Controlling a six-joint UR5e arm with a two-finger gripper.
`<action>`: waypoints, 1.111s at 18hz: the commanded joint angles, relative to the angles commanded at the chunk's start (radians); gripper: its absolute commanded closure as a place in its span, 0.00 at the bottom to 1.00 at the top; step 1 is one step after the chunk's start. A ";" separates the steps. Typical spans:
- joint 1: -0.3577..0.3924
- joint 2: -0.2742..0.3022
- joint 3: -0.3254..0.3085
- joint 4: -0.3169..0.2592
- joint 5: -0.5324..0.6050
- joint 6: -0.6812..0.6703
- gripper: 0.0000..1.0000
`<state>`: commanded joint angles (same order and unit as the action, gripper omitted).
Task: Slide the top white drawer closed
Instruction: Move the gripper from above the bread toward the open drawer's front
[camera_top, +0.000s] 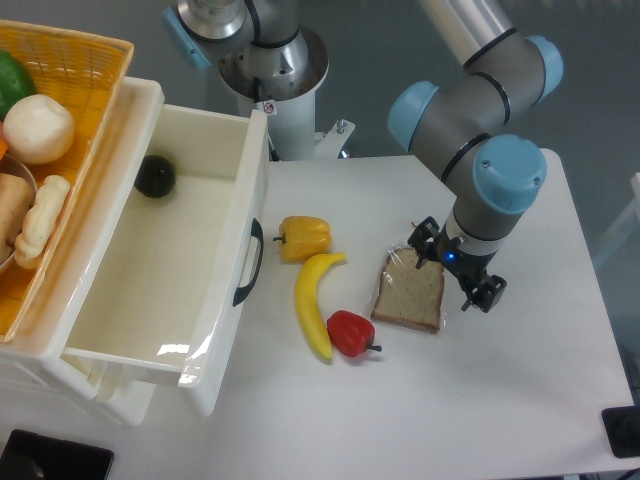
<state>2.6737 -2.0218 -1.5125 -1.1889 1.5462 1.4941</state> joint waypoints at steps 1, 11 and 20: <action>-0.002 0.000 0.000 0.000 0.005 0.000 0.00; -0.018 0.080 -0.110 0.017 0.022 -0.064 0.00; -0.146 0.130 -0.127 0.018 -0.047 -0.274 0.23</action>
<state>2.5282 -1.8914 -1.6398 -1.1704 1.4988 1.2198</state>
